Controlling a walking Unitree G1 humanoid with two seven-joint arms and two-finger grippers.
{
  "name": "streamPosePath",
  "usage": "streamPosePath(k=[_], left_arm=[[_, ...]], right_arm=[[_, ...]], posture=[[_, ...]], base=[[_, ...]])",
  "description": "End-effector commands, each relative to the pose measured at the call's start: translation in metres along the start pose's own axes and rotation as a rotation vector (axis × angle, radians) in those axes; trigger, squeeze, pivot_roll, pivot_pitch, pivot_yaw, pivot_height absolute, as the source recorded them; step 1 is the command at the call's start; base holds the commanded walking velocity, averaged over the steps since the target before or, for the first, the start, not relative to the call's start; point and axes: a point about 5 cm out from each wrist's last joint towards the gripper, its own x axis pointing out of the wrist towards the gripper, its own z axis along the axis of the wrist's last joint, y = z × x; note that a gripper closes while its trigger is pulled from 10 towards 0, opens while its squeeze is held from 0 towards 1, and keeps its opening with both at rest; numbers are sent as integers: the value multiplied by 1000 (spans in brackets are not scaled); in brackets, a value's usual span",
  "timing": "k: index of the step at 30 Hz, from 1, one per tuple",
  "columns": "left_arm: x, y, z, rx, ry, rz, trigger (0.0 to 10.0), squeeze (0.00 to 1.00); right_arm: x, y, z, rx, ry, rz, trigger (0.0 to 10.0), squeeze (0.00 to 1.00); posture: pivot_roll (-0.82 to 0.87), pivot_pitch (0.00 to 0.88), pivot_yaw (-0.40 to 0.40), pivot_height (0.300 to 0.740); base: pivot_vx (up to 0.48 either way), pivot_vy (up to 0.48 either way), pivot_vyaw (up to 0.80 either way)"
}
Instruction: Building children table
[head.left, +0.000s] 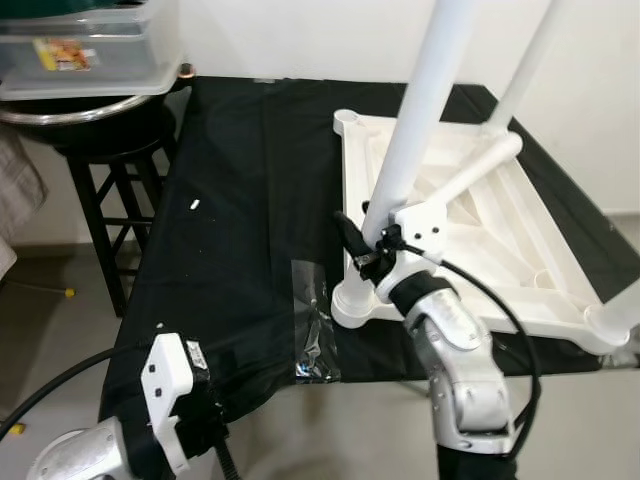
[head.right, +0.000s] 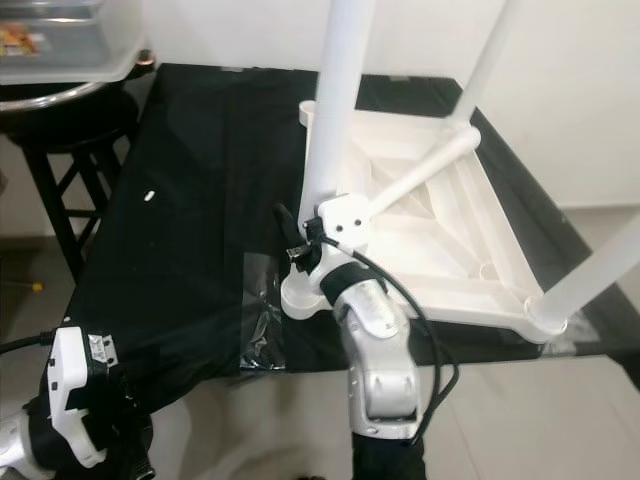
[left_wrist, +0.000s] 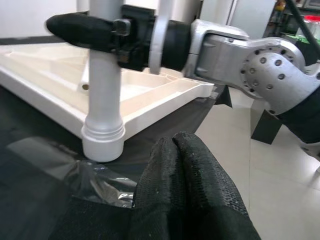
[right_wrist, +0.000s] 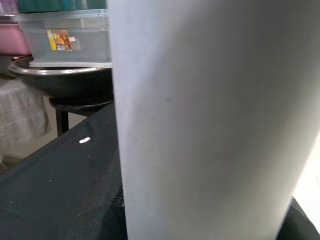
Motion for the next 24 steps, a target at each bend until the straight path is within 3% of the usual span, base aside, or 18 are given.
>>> streamPosePath(k=[1,6,7,8,9,10,13,14,15,18,19,24], left_arm=[[1,-1,-4,-21,8,-20,10000,0],[2,0,-3,-12,6,-18,10000,0],[2,1,-3,-6,7,-14,10000,0],[2,1,-3,-6,7,-14,10000,0],[1,2,-2,-3,7,-11,10000,0],[2,2,-3,-2,7,-11,10000,0],[2,2,-3,-2,7,-12,10000,0],[2,1,-3,-3,5,-14,10000,0],[3,1,-3,-4,4,-16,10000,0],[3,0,-3,-5,3,-17,10000,0],[4,-1,-3,-5,1,-15,10000,0],[4,-2,-3,-6,-1,-13,10000,0]], right_arm=[[-5,3,-39,52,201,7,0,0],[2,21,-34,87,194,74,0,0],[4,21,-31,87,192,85,7176,0],[4,21,-31,87,192,85,7176,0],[6,20,-26,90,183,85,10000,0],[10,20,-18,87,150,143,10000,98],[12,19,-12,84,125,183,10000,98],[14,19,-2,69,85,268,10000,1000],[16,17,8,40,48,373,10000,1000],[20,10,17,0,22,450,10000,1000],[31,-11,34,-37,3,521,10000,1000],[41,-26,47,-46,-26,608,10000,1000]], posture=[[26,173,-58,740],[38,163,-71,740],[35,161,-71,740],[35,161,-71,740],[33,160,-72,740],[31,161,-72,740],[31,162,-72,740],[31,161,-73,740],[33,164,-76,740],[34,165,-80,740],[38,170,-87,740],[45,176,-93,740]], base=[[0,0,0],[0,0,0],[0,0,0],[0,0,0],[0,0,0],[0,0,0],[0,0,0],[0,0,0],[0,0,0],[0,0,0],[0,0,0],[0,0,0]])
